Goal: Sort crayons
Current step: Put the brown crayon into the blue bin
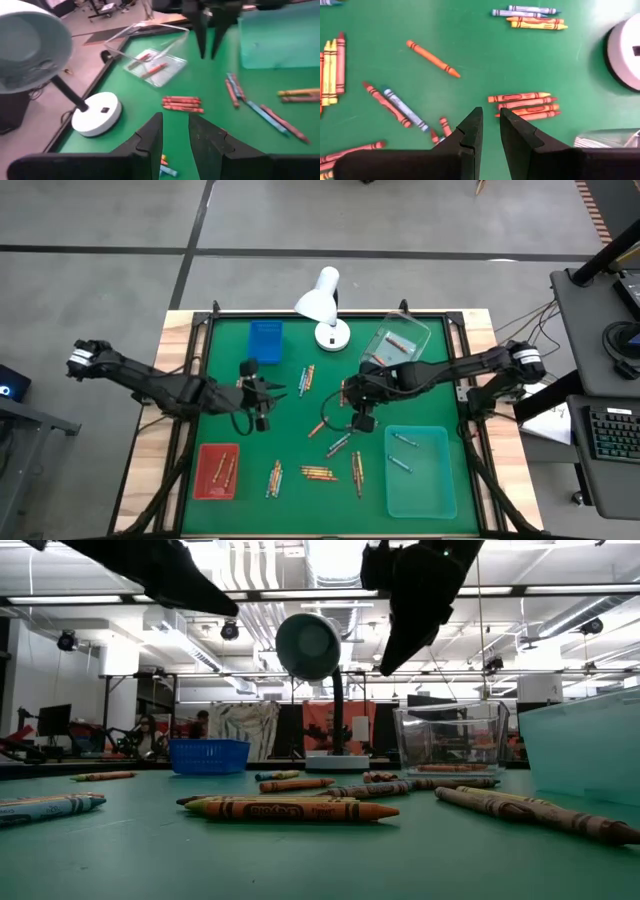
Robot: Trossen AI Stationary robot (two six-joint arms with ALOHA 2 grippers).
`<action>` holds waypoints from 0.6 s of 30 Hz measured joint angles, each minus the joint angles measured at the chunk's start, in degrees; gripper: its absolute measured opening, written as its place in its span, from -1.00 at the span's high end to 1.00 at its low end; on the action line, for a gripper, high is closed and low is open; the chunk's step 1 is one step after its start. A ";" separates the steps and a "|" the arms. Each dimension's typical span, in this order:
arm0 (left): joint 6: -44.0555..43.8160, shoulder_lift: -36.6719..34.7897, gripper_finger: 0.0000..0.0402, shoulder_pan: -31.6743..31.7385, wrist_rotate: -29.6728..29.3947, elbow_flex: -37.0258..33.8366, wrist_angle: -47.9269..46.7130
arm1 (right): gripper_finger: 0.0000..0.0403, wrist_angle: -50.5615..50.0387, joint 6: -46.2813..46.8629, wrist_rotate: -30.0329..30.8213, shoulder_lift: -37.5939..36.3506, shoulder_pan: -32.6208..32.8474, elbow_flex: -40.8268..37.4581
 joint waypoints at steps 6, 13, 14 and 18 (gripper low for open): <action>-0.12 1.38 0.62 0.87 0.17 -3.52 9.90 | 0.72 -2.32 4.18 -7.46 1.44 -0.38 0.00; -2.69 2.31 0.62 0.40 0.99 -5.70 14.42 | 0.72 -8.52 9.74 -9.65 3.93 1.97 0.02; -2.61 2.25 0.62 0.42 0.97 -5.63 14.70 | 0.72 -9.74 10.92 -9.64 4.35 2.15 0.04; -2.59 2.23 0.62 0.42 0.69 -4.41 14.81 | 0.72 -13.21 12.53 -9.40 6.36 2.28 0.04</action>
